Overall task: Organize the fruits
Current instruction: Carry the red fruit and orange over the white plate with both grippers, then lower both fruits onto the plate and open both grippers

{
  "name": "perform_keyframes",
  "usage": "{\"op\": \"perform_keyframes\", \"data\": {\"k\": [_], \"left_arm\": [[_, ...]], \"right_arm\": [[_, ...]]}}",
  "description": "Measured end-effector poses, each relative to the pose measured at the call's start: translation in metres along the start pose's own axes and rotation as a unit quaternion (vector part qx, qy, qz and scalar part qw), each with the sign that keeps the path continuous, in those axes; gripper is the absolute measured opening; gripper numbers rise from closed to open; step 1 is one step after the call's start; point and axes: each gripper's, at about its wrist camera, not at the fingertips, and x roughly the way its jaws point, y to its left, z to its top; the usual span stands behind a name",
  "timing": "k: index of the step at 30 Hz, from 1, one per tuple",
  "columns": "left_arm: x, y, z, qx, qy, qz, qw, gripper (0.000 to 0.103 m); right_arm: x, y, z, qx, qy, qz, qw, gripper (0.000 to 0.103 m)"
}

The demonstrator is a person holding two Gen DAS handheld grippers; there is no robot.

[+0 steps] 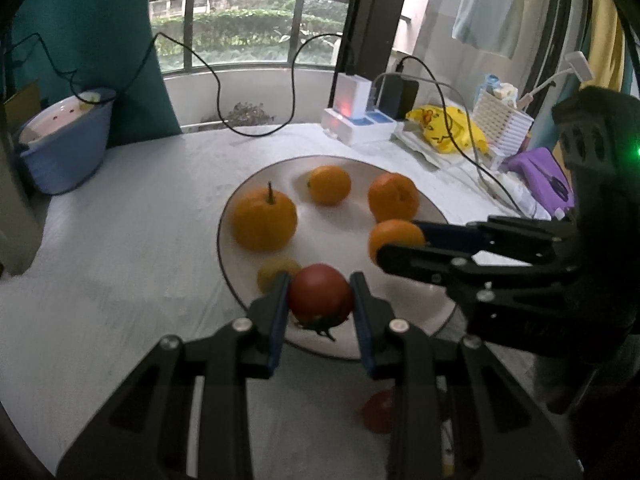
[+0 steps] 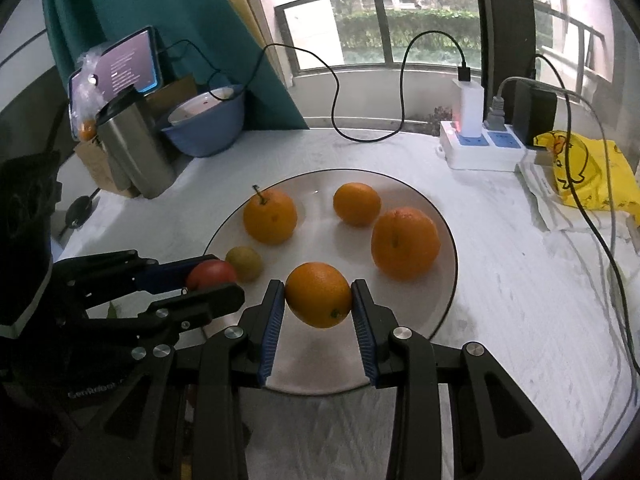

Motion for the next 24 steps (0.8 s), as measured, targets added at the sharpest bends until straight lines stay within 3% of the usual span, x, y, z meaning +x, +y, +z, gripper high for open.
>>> {"op": "perform_keyframes", "data": {"k": [8,16,18,24], "left_arm": [[0.008,-0.002,0.010,0.003,-0.004,-0.006,1.0000,0.031],[0.017,-0.006,0.016,0.013,-0.002,-0.007,0.9999,0.031],[0.019,-0.007,0.019,0.016,-0.001,-0.008,0.9998,0.031],[0.024,-0.004,0.028,0.009,0.006,-0.004,0.9999,0.032]], "right_arm": [[0.013,-0.010,0.010,0.028,-0.010,-0.009,1.000,0.036],[0.001,-0.014,0.011,0.037,-0.032,-0.017,0.999,0.038],[-0.005,-0.016,0.011,0.041,-0.042,-0.027,0.998,0.045],[-0.021,-0.023,0.010,0.053,-0.053,-0.036,0.997,0.045]]}}
